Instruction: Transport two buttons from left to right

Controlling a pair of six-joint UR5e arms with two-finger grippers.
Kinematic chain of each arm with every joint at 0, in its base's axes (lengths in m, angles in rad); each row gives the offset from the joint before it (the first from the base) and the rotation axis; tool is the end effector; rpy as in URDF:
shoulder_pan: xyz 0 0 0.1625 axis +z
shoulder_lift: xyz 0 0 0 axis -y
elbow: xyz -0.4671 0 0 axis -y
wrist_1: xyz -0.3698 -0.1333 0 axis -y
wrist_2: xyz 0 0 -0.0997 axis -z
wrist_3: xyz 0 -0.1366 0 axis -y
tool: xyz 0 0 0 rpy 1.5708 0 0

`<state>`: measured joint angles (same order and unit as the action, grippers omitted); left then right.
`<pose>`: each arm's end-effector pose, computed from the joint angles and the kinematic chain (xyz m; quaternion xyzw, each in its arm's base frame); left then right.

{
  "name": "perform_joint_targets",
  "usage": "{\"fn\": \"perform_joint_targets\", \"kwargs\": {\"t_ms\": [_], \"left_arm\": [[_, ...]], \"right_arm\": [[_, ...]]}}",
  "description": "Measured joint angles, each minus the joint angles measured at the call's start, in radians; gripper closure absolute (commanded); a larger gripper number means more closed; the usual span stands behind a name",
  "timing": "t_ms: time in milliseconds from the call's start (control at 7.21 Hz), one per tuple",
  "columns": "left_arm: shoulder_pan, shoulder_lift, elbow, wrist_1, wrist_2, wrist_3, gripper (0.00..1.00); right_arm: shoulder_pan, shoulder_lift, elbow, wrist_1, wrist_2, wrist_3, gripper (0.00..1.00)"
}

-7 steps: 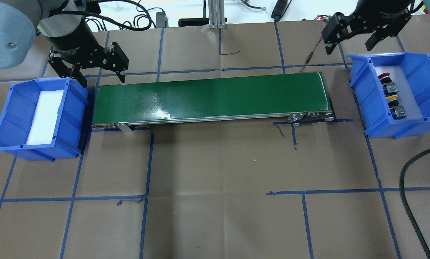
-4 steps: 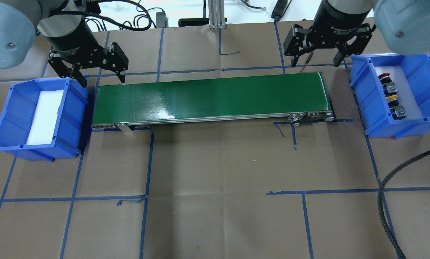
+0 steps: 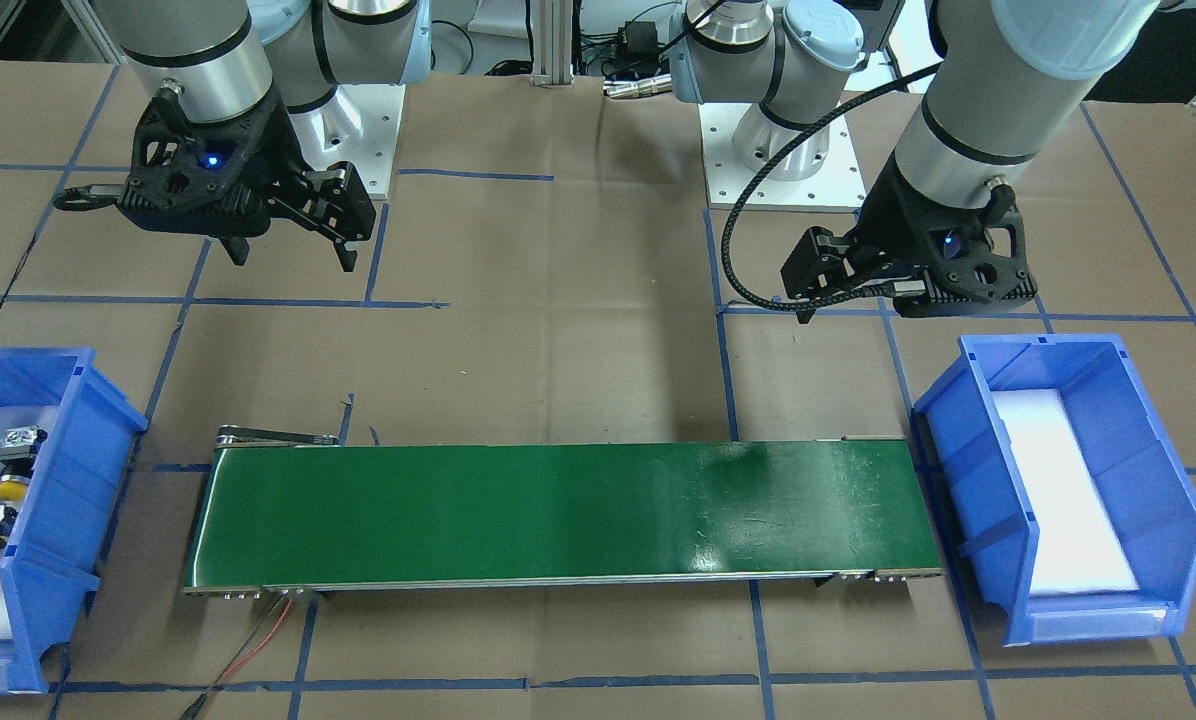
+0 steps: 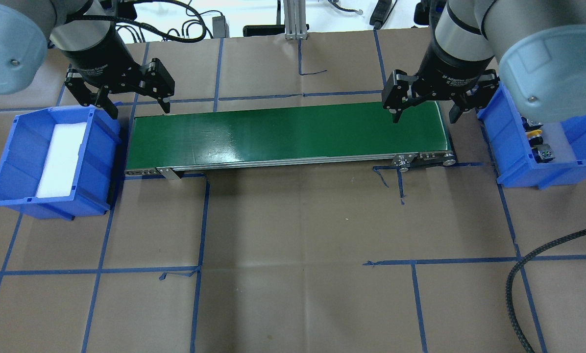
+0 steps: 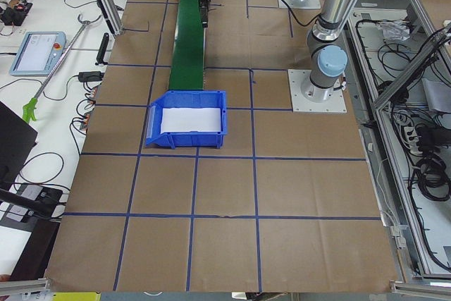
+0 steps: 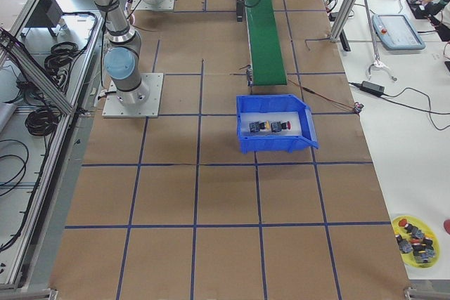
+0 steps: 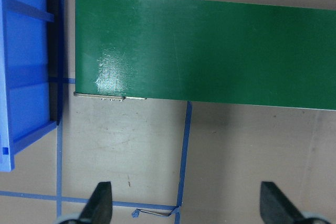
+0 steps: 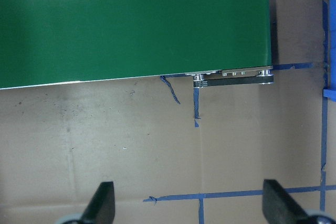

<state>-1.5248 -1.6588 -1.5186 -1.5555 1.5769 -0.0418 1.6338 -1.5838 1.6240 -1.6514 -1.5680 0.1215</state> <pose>-0.1090 -0.5130 0.4759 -0.0439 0.9990 0.0103 0.0030 0.1629 -0.4592 0.4822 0.0292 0.9994 -0.0200 0.0033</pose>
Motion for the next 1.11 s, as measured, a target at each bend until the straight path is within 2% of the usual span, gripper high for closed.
{"fn": "perform_joint_targets", "kwargs": {"t_ms": [1110], "left_arm": [[0.000,0.001,0.000,0.000,-0.001,0.003,0.00]], "right_arm": [[0.001,-0.003,-0.045,0.001,-0.050,0.000,0.00]]}}
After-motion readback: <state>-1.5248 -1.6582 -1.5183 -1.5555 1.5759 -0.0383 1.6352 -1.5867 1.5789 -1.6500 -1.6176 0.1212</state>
